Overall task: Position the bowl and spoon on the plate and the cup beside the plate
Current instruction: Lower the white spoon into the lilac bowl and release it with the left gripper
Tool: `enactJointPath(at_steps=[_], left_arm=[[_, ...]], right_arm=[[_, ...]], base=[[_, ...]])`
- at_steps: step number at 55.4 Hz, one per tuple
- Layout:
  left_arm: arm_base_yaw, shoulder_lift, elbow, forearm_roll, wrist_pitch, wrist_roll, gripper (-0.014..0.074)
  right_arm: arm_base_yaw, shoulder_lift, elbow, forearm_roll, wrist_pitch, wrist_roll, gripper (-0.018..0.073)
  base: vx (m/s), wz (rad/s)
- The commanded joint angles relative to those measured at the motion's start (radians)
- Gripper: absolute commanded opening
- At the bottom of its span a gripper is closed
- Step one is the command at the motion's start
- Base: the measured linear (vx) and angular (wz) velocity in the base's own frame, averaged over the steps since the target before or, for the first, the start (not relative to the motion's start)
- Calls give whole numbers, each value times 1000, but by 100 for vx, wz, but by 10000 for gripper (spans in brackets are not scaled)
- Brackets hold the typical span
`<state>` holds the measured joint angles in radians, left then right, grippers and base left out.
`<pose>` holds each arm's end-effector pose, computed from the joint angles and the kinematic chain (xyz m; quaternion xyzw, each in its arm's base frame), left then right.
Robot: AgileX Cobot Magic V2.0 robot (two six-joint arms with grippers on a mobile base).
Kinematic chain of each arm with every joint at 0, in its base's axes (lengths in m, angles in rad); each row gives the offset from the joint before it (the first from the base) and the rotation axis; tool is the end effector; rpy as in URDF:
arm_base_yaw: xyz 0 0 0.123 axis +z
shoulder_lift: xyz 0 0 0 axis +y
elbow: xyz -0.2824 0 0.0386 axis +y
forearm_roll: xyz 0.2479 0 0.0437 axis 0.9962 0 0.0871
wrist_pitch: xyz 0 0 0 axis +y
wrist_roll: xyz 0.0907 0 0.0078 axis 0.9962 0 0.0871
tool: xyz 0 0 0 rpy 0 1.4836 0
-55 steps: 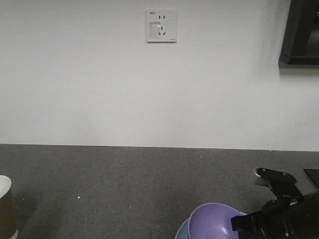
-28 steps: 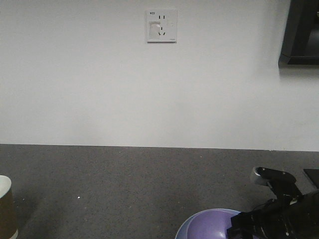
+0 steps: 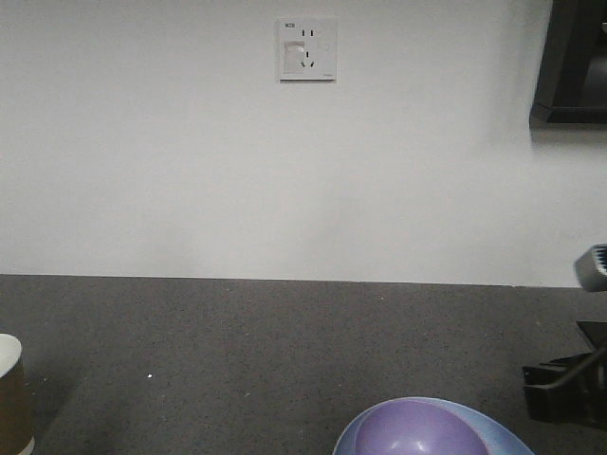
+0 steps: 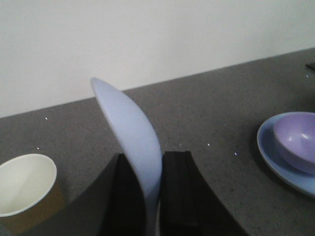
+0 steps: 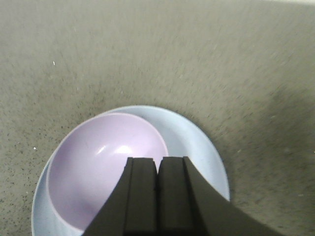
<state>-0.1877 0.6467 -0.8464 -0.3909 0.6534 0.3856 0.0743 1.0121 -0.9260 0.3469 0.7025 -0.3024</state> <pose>0.1100 -0.0424 0.3872 0.1708 0.7925 -0.1288 0.5712 0.2012 0.0351 0.3498 -0.0961 0.8912 0.1084 0.4299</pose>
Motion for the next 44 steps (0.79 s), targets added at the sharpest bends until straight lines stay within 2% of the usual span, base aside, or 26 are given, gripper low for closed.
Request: enactJointPath(at_steps=[1, 6, 10, 14, 20, 28, 35, 44], left_arm=[[-10, 94, -109, -19, 33, -4, 3], [-18, 228, -225, -22, 122, 9, 3], [-52, 358, -307, -52, 186, 63, 3], [-110, 492, -382, -108, 237, 112, 3], [-213, 676, -495, -151, 269, 120, 3], [-342, 925, -711, -151, 336, 88, 3], [-401, 1121, -924, -149, 457, 46, 3], [-463, 1282, -1151, -149, 574, -6, 3]], right_arm=[[-2, -123, 33, -34, -85, 5, -14], [-2, -214, 123, -35, -125, 5, -12], [-2, -284, 194, -27, -143, 10, -12], [-2, -341, 250, -27, -161, 24, -12], [-2, -393, 297, -29, -187, 25, -12], [-2, -411, 301, -29, -186, 25, -12], [-2, -411, 301, -28, -185, 25, -12], [-2, -411, 301, -29, -185, 25, -12]], base=[[0, 0], [0, 0], [0, 0], [0, 0], [0, 0], [0, 0], [0, 0], [0, 0]])
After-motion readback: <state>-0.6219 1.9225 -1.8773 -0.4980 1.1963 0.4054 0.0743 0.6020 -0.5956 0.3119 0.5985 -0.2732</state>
